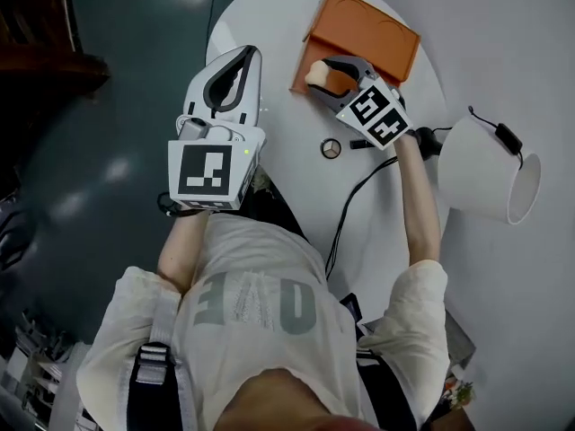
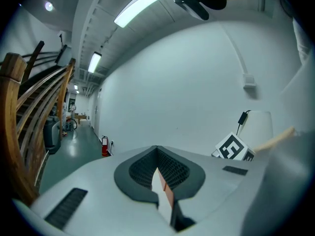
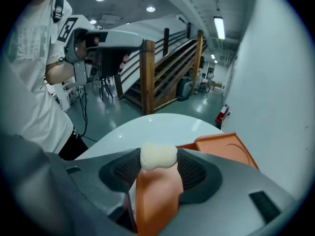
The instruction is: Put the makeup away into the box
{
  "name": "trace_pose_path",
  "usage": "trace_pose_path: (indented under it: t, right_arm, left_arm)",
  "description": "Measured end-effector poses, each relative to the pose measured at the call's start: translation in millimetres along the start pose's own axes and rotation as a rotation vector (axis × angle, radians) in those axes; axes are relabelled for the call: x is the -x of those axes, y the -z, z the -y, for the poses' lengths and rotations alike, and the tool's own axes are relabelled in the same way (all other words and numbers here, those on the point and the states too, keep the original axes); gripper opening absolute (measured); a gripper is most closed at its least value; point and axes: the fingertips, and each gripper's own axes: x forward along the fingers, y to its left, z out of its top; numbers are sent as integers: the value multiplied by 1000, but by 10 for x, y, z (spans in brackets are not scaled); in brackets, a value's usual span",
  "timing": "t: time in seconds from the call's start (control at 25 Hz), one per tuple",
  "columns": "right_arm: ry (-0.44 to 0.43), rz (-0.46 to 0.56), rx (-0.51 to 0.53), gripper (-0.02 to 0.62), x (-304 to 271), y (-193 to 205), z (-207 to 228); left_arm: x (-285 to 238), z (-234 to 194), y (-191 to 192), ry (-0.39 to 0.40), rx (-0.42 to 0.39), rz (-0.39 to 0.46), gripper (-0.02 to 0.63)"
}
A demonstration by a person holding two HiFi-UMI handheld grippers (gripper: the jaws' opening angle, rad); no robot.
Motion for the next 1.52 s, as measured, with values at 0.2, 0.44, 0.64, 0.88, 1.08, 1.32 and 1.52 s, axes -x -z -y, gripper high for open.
trace_pose_path:
  t: [0.2,0.44,0.64,0.88,1.08,1.32,1.52]
  right_arm:
    - [-91,-102,25,236,-351,263,39]
    - [-140,-171,60,236,-589,435,56]
    - [-129,-174,26,236,-626,482,64]
    - [-74,-149,6,296,-503,368,129]
    - [56,74,-83,296,32,-210,221]
    - [355,582,-256,48,1320,-1107,189]
    - [646,845,-350,5,2323,-1325,-160]
  left_arm:
    - [-106,-164,321,-45,57,-51,8]
    - [-212,-119,550,-27,72,-99,8]
    - [-237,-47,575,-14,78,-104,8]
    - [-257,-2,435,-5,71,-79,8]
    - [-191,100,138,8,46,-37,8]
    - [-35,408,-337,84,-4,49,8]
    - [200,724,-679,153,-32,128,8]
